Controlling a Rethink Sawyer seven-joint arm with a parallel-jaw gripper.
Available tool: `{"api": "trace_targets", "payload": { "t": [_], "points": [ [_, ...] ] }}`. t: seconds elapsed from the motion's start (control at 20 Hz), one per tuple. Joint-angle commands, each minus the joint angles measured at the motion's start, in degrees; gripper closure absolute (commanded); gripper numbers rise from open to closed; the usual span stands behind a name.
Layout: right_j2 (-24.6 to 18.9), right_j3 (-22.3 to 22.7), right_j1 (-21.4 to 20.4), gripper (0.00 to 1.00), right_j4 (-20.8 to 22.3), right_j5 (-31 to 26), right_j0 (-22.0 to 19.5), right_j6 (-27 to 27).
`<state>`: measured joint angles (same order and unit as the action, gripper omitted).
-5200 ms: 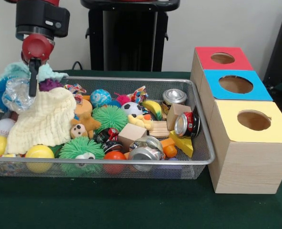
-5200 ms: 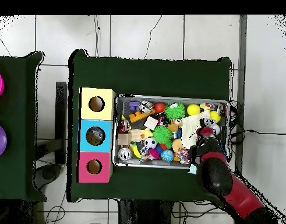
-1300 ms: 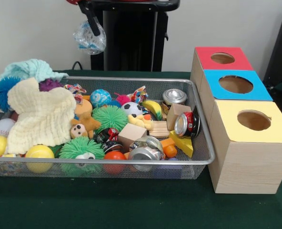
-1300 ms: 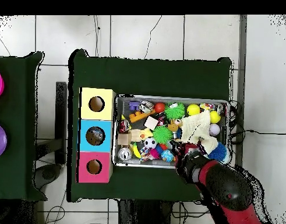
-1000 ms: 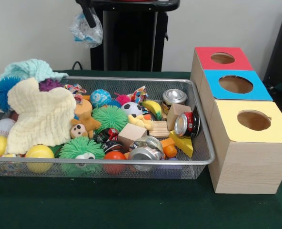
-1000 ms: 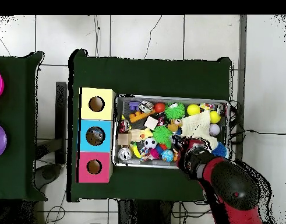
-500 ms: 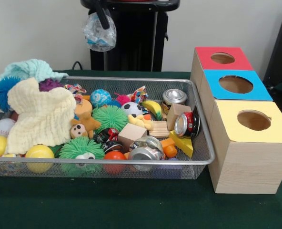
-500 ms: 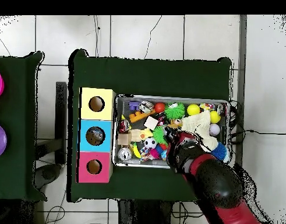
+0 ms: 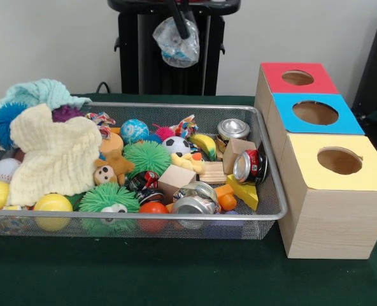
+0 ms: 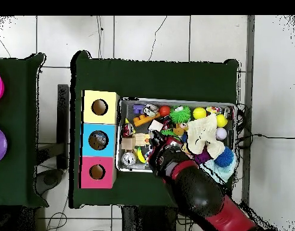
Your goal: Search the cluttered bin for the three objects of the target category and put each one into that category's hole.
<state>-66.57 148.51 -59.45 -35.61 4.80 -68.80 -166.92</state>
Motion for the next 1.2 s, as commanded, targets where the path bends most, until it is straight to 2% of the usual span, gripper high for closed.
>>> {"api": "trace_targets", "payload": {
  "t": [0.05, 0.2, 0.6, 0.9, 1.2],
  "points": [
    [-3.28, 0.59, 0.21, 1.0, 2.53, 1.08, 1.82, -17.84],
    [-2.32, 0.04, -0.27, 1.0, 3.15, 1.39, 3.26, -19.61],
    [-1.56, -0.67, 1.96, 1.0, 4.92, 3.2, 3.76, -20.1],
    [-0.99, -3.02, -0.49, 1.0, 1.01, 4.46, 9.73, -25.15],
    [-1.04, -3.1, 0.54, 1.0, 2.24, 5.1, 9.68, -26.04]
  ]
}}
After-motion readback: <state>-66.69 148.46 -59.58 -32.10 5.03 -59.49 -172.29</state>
